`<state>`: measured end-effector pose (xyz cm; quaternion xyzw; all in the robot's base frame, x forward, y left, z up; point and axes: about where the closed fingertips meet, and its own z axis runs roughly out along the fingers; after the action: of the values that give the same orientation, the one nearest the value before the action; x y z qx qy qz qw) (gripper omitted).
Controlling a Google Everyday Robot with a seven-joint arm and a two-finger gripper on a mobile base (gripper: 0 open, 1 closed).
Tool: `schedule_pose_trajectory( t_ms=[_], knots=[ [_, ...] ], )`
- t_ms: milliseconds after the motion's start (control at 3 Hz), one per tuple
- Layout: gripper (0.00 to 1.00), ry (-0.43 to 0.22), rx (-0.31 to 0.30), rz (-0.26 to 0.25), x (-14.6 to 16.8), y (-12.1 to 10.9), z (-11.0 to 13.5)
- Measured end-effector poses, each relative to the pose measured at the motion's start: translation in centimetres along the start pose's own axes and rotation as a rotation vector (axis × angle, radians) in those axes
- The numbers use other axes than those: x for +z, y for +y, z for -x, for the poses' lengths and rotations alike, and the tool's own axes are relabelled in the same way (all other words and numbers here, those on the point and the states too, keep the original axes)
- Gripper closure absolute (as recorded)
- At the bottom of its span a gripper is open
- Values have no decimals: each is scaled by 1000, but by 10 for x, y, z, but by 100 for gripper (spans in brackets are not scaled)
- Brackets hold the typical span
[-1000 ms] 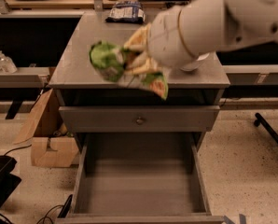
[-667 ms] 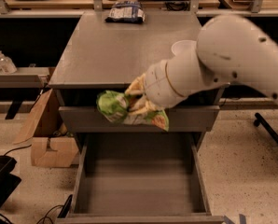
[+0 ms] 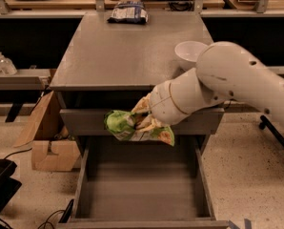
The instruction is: Place green rice chip bag into middle drawer
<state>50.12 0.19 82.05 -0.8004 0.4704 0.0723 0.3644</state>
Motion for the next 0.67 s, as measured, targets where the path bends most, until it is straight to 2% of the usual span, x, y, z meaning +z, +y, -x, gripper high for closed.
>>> schedule_pose_trajectory(
  t_ms=[333, 667],
  knots=[
    [100, -3, 5, 25, 14, 5, -3],
    [100, 26, 58, 57, 41, 42, -25]
  ],
)
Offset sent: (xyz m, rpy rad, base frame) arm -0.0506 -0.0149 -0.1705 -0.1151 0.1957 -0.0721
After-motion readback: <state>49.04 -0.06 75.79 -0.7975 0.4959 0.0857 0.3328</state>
